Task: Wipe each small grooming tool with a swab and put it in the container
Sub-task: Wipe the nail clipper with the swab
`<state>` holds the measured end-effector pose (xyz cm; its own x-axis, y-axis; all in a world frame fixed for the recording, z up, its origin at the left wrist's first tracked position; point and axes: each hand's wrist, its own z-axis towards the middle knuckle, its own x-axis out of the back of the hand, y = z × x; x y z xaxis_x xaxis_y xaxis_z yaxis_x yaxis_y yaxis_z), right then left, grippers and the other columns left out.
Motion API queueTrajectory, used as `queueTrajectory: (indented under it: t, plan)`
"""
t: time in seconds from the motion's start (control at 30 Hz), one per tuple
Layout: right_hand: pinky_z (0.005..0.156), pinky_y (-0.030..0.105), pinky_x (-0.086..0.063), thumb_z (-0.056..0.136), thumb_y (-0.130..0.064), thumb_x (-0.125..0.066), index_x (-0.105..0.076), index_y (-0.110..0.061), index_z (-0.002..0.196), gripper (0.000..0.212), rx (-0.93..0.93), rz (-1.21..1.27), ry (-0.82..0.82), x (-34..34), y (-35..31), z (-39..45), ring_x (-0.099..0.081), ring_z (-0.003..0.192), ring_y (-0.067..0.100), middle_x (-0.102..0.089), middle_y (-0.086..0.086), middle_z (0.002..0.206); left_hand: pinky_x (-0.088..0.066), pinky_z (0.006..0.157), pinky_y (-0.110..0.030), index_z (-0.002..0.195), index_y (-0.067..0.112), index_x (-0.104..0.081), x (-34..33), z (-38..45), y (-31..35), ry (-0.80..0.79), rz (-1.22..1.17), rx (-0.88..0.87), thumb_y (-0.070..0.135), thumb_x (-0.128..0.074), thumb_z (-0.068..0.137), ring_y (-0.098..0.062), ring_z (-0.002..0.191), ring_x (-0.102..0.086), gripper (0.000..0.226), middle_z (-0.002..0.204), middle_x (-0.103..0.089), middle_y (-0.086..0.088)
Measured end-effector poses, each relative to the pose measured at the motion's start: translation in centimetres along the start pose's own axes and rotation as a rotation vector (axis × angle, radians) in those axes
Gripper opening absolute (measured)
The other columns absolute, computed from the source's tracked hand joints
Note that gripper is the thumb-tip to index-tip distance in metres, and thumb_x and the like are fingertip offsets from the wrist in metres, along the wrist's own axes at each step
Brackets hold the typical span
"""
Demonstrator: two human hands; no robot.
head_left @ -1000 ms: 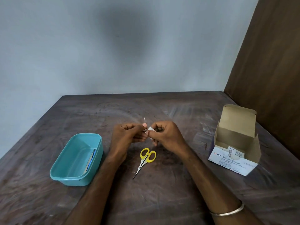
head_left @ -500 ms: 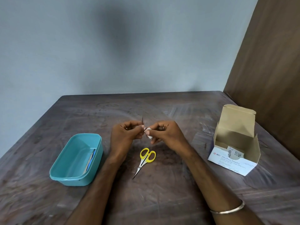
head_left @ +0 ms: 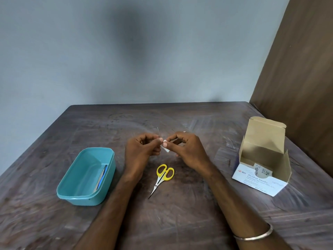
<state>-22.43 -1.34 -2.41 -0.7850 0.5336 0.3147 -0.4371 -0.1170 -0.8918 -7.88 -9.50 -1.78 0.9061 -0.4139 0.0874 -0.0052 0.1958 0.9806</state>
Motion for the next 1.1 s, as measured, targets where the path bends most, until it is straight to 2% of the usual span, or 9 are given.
queueTrajectory:
  t: [0.1,0.23,0.3,0.43,0.6,0.77,0.83,0.97,1.1]
  plan:
    - [0.065,0.020,-0.053,0.081,-0.023,-0.083,-0.076,-0.027,0.082,0.008,0.021,0.031,-0.019,0.1,0.0,0.0,-0.070,0.080,0.006,-0.076,-0.009,0.086,-0.062,0.068,-0.035,0.092,0.011,-0.074,0.0,0.1,-0.1,0.028,-0.011,0.015,0.016,-0.073,0.086,-0.025,0.071,-0.073,0.008,0.077,-0.075,-0.007]
    - [0.066,0.043,-0.059,0.084,-0.021,-0.079,-0.077,-0.021,0.084,0.002,-0.107,0.227,-0.015,0.3,-0.1,0.3,-0.071,0.079,0.024,-0.077,0.008,0.090,-0.062,0.069,-0.034,0.090,0.012,-0.075,0.1,0.1,0.1,0.044,-0.064,0.041,0.012,-0.072,0.087,-0.028,0.072,-0.073,0.005,0.076,-0.076,-0.006]
    - [0.061,0.039,-0.058,0.086,-0.014,-0.077,-0.076,-0.014,0.087,0.002,-0.180,0.322,-0.004,0.3,-0.2,0.3,-0.070,0.069,0.024,-0.076,0.013,0.084,-0.062,0.069,-0.032,0.093,0.010,-0.076,0.1,0.2,0.2,0.024,-0.113,0.062,0.009,-0.071,0.087,-0.028,0.074,-0.073,0.008,0.078,-0.076,-0.009]
    - [0.054,0.032,-0.058,0.087,-0.011,-0.075,-0.073,-0.006,0.089,0.006,-0.290,0.427,-0.076,0.3,-0.5,0.1,-0.066,0.055,0.021,-0.072,0.012,0.073,-0.060,0.070,-0.030,0.096,0.007,-0.076,-0.1,0.1,0.3,-0.066,-0.204,0.057,0.002,-0.070,0.086,-0.023,0.082,-0.073,0.013,0.091,-0.077,-0.009]
    - [0.052,0.033,-0.058,0.088,-0.014,-0.075,-0.070,-0.006,0.087,0.010,-0.351,0.521,-0.155,0.3,-0.7,-0.1,-0.066,0.053,0.023,-0.070,0.018,0.076,-0.058,0.077,-0.033,0.090,0.012,-0.076,0.0,0.0,0.3,-0.108,-0.203,0.033,-0.006,-0.068,0.083,-0.018,0.087,-0.071,0.020,0.091,-0.078,-0.004]
    - [0.046,0.029,-0.053,0.089,-0.023,-0.074,-0.067,-0.006,0.085,0.018,-0.391,0.535,-0.183,0.1,-0.9,-0.2,-0.058,0.050,0.019,-0.068,0.021,0.079,-0.057,0.072,-0.030,0.086,0.005,-0.075,-0.1,0.3,-0.1,-0.110,-0.225,0.036,-0.011,-0.069,0.079,-0.017,0.086,-0.070,0.019,0.091,-0.077,-0.007]
    - [0.045,0.029,-0.051,0.089,-0.024,-0.073,-0.065,-0.004,0.089,0.022,-0.394,0.541,-0.195,-0.1,-0.9,-0.2,-0.056,0.048,0.019,-0.068,0.019,0.076,-0.056,0.071,-0.027,0.082,0.008,-0.076,-0.1,0.3,-0.2,-0.097,-0.236,0.032,-0.013,-0.069,0.077,-0.017,0.086,-0.071,0.023,0.089,-0.077,-0.006]
    - [0.043,0.027,-0.047,0.090,-0.019,-0.071,-0.064,-0.006,0.085,0.016,-0.388,0.560,-0.202,-0.2,-1.0,-0.2,-0.056,0.048,0.018,-0.067,0.018,0.075,-0.055,0.070,-0.021,0.076,0.017,-0.077,-0.1,0.2,0.0,-0.068,-0.227,0.010,-0.015,-0.069,0.076,-0.014,0.082,-0.071,0.033,0.082,-0.078,-0.003]
    - [0.043,0.027,-0.048,0.089,-0.013,-0.070,-0.067,-0.011,0.074,0.016,-0.379,0.554,-0.217,0.0,-1.0,-0.2,-0.056,0.050,0.019,-0.067,0.022,0.079,-0.055,0.070,-0.021,0.080,0.012,-0.076,-0.2,0.1,0.1,-0.050,-0.206,0.008,-0.016,-0.067,0.078,-0.012,0.080,-0.071,0.029,0.081,-0.077,0.000]
